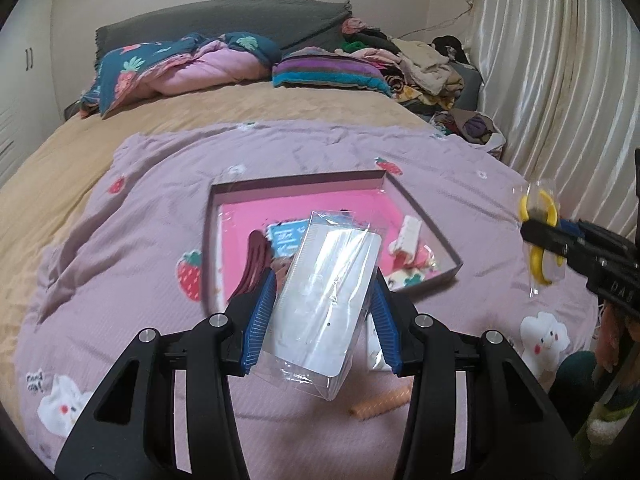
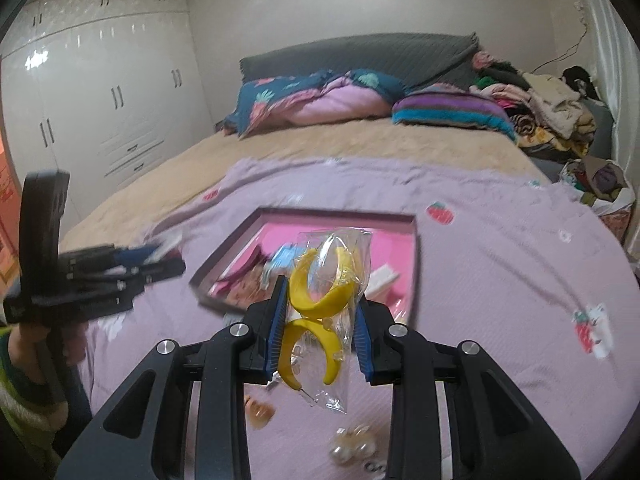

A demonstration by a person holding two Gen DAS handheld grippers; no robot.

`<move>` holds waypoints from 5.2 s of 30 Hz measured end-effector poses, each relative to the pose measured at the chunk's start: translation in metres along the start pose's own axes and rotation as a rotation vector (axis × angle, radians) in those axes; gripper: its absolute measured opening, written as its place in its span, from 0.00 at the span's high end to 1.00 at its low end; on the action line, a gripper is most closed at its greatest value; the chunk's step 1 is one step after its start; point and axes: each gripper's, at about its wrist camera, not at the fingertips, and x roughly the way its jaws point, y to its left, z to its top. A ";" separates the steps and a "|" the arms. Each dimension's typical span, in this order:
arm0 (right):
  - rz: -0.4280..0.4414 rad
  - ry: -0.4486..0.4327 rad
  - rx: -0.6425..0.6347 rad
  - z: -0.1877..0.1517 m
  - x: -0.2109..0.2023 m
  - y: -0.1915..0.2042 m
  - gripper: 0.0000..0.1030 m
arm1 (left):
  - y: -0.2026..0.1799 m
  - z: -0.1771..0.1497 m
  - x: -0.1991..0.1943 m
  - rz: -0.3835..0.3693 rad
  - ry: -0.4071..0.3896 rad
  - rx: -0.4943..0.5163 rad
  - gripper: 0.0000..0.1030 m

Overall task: Organize jewelry
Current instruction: 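Carry both bags into the tray and open both tools to release them, then withdraw both tools from the tray back over the remaining accessories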

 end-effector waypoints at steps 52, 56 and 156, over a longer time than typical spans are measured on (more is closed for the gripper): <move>-0.183 0.175 0.123 -0.002 0.134 -0.077 0.72 | -0.011 0.005 0.149 0.055 0.164 -0.048 0.47; -0.199 0.180 0.097 -0.004 0.142 -0.071 0.72 | -0.007 0.005 0.141 0.055 0.152 -0.065 0.40; -0.188 0.052 -0.081 -0.075 -0.045 0.035 0.04 | 0.003 -0.071 -0.058 0.126 0.029 -0.079 0.09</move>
